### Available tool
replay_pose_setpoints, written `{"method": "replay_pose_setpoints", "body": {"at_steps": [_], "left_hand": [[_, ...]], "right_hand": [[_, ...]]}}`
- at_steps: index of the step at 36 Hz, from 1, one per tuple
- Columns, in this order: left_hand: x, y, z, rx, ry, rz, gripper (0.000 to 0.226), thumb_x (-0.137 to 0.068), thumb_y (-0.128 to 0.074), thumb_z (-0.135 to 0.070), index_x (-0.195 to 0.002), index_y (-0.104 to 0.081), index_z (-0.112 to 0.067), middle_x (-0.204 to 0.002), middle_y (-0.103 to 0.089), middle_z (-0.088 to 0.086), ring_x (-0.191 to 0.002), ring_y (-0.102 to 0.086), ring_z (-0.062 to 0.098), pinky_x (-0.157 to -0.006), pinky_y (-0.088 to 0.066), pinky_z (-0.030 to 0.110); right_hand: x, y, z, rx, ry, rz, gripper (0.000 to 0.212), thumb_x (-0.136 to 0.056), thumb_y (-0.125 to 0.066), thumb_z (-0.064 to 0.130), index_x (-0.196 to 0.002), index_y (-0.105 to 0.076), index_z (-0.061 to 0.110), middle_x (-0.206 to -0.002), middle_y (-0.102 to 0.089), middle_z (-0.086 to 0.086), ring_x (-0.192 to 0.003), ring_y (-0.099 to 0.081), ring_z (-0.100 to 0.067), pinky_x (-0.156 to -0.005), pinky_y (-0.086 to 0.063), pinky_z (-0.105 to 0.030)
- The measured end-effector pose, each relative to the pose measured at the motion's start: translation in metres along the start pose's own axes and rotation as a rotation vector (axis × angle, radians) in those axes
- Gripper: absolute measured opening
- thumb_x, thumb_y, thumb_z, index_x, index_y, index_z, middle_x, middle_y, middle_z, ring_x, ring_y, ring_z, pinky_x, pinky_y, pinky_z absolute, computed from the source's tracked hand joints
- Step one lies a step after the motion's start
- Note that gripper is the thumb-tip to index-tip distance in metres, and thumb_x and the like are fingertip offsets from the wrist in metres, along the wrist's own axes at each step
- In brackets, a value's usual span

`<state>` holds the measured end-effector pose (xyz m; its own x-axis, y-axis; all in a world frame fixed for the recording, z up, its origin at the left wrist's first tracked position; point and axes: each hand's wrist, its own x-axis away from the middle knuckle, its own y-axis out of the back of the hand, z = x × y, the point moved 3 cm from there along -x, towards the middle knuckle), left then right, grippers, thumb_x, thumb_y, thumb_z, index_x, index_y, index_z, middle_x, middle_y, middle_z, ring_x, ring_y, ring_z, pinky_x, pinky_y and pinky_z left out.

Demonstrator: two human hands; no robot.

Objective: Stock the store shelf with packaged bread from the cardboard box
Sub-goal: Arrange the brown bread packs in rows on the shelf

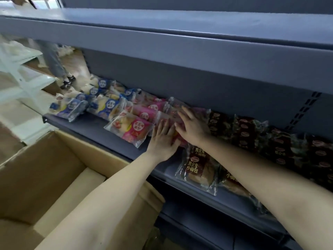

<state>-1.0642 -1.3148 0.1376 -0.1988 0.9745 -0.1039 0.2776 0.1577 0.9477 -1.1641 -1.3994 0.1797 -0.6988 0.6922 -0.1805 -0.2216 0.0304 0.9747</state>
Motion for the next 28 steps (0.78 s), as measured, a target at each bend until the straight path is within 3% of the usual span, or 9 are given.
{"method": "replay_pose_setpoints", "body": {"at_steps": [6,9,13,18,21,25,28], "left_hand": [[0.000,-0.002,0.004,0.007,0.012,-0.007,0.065,-0.101,-0.027,-0.043,-0.153,0.000,-0.016,-0.161,0.008,0.008,-0.147,0.015,0.022,-0.116,0.012,0.036],[0.000,-0.003,0.005,0.007,0.004,-0.026,0.065,-0.101,-0.029,-0.041,-0.153,0.001,-0.015,-0.161,0.007,0.008,-0.147,0.014,0.021,-0.116,0.013,0.035],[-0.002,-0.003,0.003,0.007,0.003,-0.030,0.067,-0.101,-0.029,-0.041,-0.153,0.003,-0.014,-0.161,0.007,0.007,-0.147,0.014,0.021,-0.115,0.014,0.033],[-0.006,0.008,0.006,0.018,0.002,-0.083,0.067,-0.100,-0.031,-0.041,-0.153,0.001,-0.014,-0.161,0.004,0.007,-0.148,0.010,0.020,-0.114,0.013,0.029],[-0.002,0.022,0.011,0.002,0.018,-0.144,0.067,-0.099,-0.032,-0.038,-0.153,-0.001,-0.013,-0.160,0.005,0.008,-0.148,0.009,0.021,-0.114,0.013,0.029],[0.008,0.040,0.030,-0.019,0.095,-0.216,0.068,-0.093,-0.025,-0.041,-0.153,-0.008,-0.014,-0.160,-0.002,0.011,-0.148,0.005,0.029,-0.114,0.013,0.034],[0.020,0.046,0.055,-0.060,0.234,-0.215,0.077,-0.090,-0.022,-0.056,-0.153,-0.009,-0.013,-0.160,-0.001,0.014,-0.146,0.004,0.038,-0.119,0.004,0.047]], "right_hand": [[-0.016,-0.014,0.007,0.035,-0.036,0.111,0.066,-0.097,-0.024,0.055,-0.152,-0.014,0.020,-0.160,0.004,0.005,-0.147,-0.004,-0.024,-0.117,-0.008,-0.043],[-0.019,-0.019,0.007,0.040,-0.045,0.126,0.064,-0.097,-0.020,0.056,-0.151,-0.019,0.022,-0.160,0.001,0.005,-0.146,-0.006,-0.025,-0.117,-0.006,-0.045],[-0.024,-0.019,0.004,0.094,-0.048,0.081,0.061,-0.097,-0.018,0.055,-0.146,-0.033,0.021,-0.158,-0.017,0.001,-0.144,-0.016,-0.026,-0.117,-0.012,-0.047],[-0.031,-0.010,0.005,0.063,-0.073,-0.060,0.053,-0.099,-0.024,0.050,-0.131,-0.054,0.020,-0.142,-0.048,0.000,-0.129,-0.044,-0.022,-0.104,-0.036,-0.039],[-0.039,-0.001,0.011,0.048,-0.053,-0.118,0.049,-0.099,-0.024,0.045,-0.126,-0.057,0.019,-0.134,-0.054,-0.002,-0.124,-0.046,-0.023,-0.100,-0.038,-0.040],[-0.055,0.007,0.030,0.026,0.015,-0.131,0.048,-0.100,-0.025,0.042,-0.137,-0.046,0.019,-0.149,-0.038,-0.005,-0.136,-0.033,-0.025,-0.108,-0.025,-0.043],[-0.065,0.008,0.060,-0.111,0.061,-0.087,0.051,-0.103,-0.029,0.037,-0.147,-0.033,0.013,-0.158,-0.018,-0.008,-0.142,-0.022,-0.026,-0.109,-0.008,-0.030]]}}
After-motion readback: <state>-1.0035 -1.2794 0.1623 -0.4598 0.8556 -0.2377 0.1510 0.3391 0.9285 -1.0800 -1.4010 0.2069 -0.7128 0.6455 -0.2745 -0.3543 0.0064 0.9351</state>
